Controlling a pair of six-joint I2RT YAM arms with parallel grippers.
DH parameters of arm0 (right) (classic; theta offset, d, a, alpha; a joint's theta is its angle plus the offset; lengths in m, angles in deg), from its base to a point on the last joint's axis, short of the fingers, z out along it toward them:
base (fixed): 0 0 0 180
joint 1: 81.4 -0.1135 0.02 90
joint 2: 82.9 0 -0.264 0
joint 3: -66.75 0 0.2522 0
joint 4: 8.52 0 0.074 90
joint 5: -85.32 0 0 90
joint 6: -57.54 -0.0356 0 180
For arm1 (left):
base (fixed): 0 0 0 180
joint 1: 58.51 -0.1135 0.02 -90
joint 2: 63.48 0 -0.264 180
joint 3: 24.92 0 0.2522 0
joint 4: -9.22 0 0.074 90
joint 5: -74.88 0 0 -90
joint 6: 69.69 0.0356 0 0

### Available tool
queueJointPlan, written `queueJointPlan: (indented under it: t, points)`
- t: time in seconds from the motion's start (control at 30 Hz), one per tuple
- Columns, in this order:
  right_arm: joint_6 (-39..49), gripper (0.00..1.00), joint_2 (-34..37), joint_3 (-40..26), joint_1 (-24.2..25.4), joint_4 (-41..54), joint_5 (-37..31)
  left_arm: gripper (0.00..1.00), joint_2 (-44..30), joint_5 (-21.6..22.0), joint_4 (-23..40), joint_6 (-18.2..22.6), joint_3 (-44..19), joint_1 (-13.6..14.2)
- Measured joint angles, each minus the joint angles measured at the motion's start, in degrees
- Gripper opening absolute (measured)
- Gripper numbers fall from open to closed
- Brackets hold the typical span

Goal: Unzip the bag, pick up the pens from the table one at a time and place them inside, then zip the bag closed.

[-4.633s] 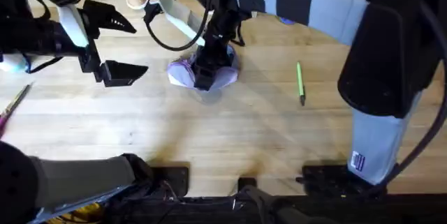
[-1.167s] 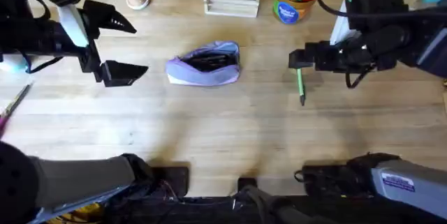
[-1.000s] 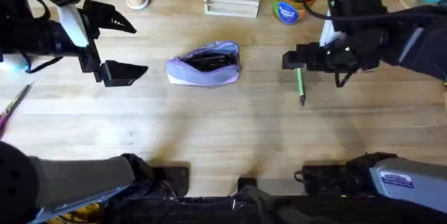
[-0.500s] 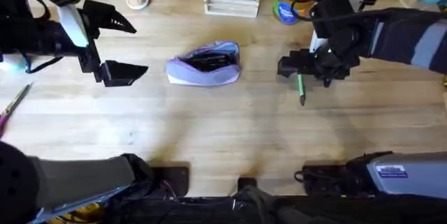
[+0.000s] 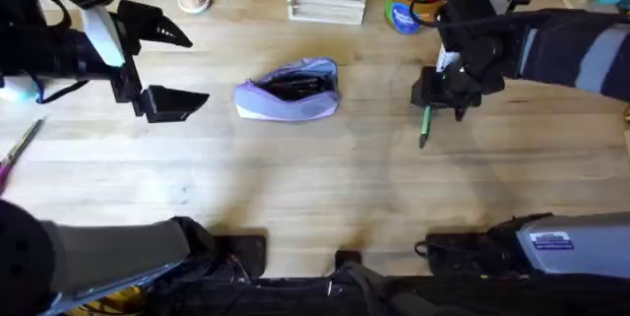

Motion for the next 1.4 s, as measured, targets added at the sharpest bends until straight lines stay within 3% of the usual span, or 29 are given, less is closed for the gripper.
queueJointPlan:
  t: [0.1,0.5,0.73,0.9,1.13,1.4]
  points:
    - [0.0,0.051,0.0,-0.2,0.1,0.4,-0.8,0.993,0.0,0.0,0.0,0.0,0.0,0.0]
    - [1.4,0.049,0.0,-0.5,0.1,0.7,-0.8,0.993,0.0,0.0,0.0,0.0,0.0,0.0]
    - [10.0,0.043,-0.4,-2.0,0.1,1.2,0.5,0.993,0.0,0.0,0.0,0.0,0.0,0.0]
    - [17.2,0.040,-5.1,-5.4,0.0,-0.5,2.3,0.993,0.0,0.0,0.0,0.0,0.0,0.0]
    - [31.0,0.035,-12.6,-7.2,-3.1,-13.4,14.1,0.993,0.0,0.0,0.0,0.0,0.0,0.0]
    - [47.0,0.032,-12.8,-7.3,-8.0,-27.9,33.4,0.993,0.0,0.0,0.2,0.0,0.0,0.0]
